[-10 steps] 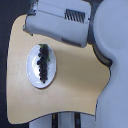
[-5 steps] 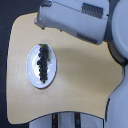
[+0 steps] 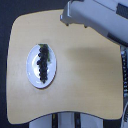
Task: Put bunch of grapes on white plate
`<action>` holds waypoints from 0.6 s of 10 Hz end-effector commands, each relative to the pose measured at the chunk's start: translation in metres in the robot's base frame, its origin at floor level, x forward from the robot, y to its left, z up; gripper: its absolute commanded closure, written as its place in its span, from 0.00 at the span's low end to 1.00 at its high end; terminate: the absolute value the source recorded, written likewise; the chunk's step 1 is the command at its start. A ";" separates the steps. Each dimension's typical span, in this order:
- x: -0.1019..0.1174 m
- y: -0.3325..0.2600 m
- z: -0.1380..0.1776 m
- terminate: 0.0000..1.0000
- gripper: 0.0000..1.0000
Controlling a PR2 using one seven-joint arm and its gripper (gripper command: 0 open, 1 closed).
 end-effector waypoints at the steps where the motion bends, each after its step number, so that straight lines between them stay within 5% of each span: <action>1: 0.011 -0.100 0.019 0.00 0.00; 6: 0.021 -0.154 0.016 0.00 0.00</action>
